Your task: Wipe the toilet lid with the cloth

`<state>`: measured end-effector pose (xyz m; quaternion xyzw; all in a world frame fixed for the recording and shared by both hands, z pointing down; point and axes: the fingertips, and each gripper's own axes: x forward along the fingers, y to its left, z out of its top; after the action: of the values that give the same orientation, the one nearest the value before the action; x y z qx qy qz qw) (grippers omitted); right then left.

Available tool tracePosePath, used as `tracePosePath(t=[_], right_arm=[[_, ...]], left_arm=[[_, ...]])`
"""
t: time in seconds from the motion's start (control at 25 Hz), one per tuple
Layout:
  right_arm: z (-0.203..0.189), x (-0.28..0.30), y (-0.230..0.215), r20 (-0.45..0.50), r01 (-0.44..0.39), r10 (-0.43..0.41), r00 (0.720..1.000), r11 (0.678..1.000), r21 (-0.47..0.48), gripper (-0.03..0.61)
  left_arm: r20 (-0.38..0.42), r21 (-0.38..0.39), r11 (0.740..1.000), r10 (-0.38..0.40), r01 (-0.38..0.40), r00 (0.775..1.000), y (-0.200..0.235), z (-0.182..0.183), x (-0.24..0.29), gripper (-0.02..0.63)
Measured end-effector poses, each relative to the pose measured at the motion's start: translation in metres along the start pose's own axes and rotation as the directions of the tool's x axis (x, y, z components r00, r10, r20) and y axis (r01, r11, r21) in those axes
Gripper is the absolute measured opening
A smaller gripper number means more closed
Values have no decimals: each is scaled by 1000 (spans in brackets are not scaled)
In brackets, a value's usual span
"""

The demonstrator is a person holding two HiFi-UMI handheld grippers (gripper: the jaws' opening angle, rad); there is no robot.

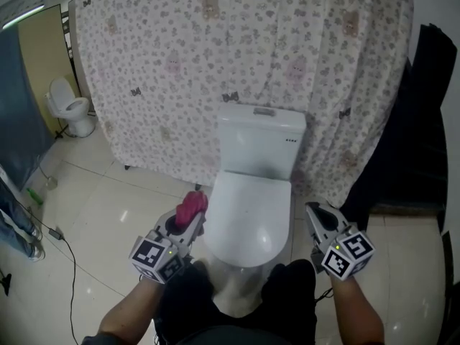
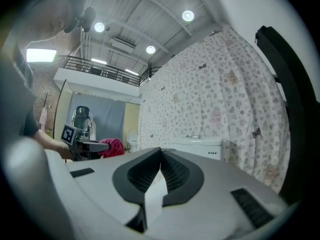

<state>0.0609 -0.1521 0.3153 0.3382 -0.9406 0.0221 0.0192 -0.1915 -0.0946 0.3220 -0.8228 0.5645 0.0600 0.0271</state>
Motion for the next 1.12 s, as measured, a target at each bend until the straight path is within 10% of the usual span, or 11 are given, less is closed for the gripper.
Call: tracePosePath(t=[1.12], right_arm=[[-6,36,-32,13,48,-49,999,997,63,6]], left_arm=[[-22,-10,1000,2,-2,1000,2,-11,66,92]])
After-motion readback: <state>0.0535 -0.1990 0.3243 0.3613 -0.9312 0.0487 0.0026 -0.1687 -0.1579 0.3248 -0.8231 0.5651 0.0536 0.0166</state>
